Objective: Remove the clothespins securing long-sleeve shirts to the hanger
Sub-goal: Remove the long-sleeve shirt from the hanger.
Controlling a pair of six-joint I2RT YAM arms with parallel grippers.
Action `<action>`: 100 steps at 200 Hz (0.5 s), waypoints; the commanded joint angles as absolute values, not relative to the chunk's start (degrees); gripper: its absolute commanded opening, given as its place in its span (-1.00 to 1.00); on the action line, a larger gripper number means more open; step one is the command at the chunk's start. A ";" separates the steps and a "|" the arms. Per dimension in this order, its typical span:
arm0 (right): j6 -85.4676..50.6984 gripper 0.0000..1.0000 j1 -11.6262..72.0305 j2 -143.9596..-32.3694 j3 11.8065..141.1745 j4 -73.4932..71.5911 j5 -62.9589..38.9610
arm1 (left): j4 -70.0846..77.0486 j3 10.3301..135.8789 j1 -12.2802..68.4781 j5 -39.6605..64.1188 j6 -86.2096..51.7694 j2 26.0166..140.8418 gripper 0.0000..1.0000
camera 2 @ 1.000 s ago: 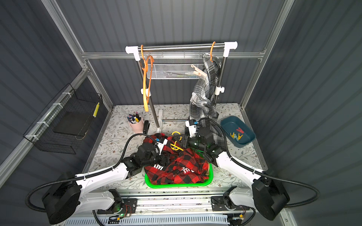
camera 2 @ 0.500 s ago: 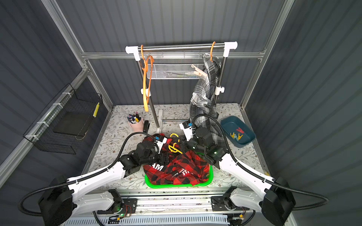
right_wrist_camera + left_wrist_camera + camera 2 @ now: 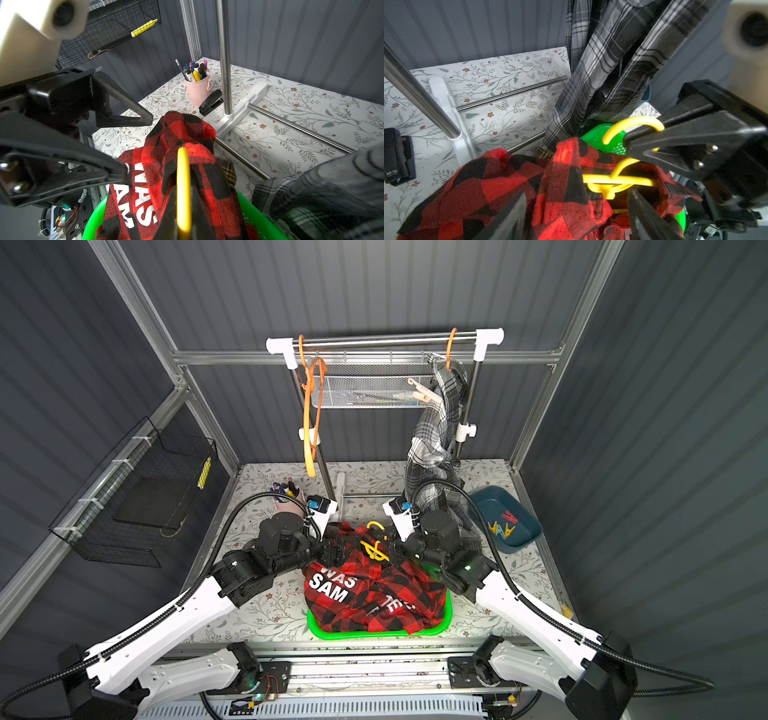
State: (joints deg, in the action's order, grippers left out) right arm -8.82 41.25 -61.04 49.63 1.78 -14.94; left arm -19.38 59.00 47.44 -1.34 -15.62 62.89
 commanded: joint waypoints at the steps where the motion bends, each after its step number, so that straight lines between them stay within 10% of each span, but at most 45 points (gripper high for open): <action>1: -7.31 -1.00 42.04 -60.29 51.78 2.77 -14.64 | -24.64 61.77 47.58 -3.43 -11.29 66.57 0.51; 62: -6.84 -1.00 43.63 -60.97 52.99 2.90 -14.98 | -26.36 64.36 47.57 -6.60 -7.99 71.75 0.45; 100: -6.45 -1.00 44.02 -61.11 53.09 3.08 -15.20 | -25.86 65.01 47.63 -8.00 -6.74 72.07 -0.16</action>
State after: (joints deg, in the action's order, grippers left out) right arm -7.11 43.55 -61.34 50.83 3.33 -14.35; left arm -24.82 63.11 47.44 -6.11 -8.84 71.64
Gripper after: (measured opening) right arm 0.089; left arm 0.515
